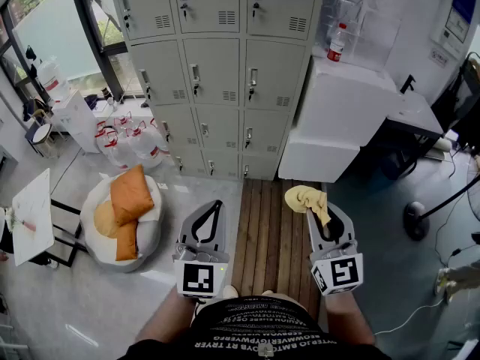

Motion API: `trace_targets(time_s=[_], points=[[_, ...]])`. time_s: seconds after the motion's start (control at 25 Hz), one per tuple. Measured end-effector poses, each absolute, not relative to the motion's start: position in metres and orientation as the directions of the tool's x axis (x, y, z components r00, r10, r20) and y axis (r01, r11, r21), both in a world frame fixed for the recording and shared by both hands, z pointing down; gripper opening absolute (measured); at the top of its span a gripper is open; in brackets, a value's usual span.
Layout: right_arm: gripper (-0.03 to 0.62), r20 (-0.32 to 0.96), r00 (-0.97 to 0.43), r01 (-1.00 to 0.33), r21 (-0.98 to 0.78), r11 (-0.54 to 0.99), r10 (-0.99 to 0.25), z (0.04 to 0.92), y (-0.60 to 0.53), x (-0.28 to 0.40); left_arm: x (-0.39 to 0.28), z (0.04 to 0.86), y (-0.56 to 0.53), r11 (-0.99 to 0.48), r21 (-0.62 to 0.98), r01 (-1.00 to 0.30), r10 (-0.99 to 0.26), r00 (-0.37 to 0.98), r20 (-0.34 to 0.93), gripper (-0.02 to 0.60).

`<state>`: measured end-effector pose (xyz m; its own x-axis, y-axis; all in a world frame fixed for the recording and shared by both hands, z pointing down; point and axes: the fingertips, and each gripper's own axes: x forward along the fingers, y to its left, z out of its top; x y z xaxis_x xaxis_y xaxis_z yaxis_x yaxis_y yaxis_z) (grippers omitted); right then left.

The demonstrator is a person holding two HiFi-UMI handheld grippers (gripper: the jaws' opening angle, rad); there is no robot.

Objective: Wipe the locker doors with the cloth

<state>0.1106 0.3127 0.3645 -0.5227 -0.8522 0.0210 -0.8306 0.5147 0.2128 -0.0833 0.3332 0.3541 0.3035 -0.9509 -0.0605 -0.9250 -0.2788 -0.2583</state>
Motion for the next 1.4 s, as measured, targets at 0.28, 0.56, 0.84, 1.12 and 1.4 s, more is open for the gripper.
trace_targets(time_s=[0.28,0.56,0.84,1.12,1.4], points=[[0.094,0.004,-0.564,-0.816,0.152,0.558,-0.826,0.366,0.315,0.08,-0.105,0.366,0.331,-0.311,-0.204,-0.928,-0.945,0.325,-0.036,0.005],[0.094,0.005,-0.578,-0.801,0.188,0.569,-0.816,0.363,0.316,0.052,-0.131,0.368,0.328,-0.324,-0.186,-0.928,-0.94,0.338,-0.051,0.005],[0.094,0.045,-0.588,-0.789,0.187,0.585,-0.807,0.378,0.327,0.034,-0.149,0.386,0.324,-0.341,-0.113,-0.933,-0.939,0.344,-0.004,0.005],[0.094,0.085,-0.538,-0.819,0.18,0.544,-0.839,0.389,0.298,0.064,-0.138,0.397,0.295,-0.349,-0.063,-0.935,-0.937,0.349,0.003,0.005],[0.094,0.032,-0.593,-0.791,0.161,0.59,-0.805,0.389,0.267,0.079,-0.111,0.406,0.259,-0.359,-0.069,-0.931,-0.933,0.358,0.033,0.005]])
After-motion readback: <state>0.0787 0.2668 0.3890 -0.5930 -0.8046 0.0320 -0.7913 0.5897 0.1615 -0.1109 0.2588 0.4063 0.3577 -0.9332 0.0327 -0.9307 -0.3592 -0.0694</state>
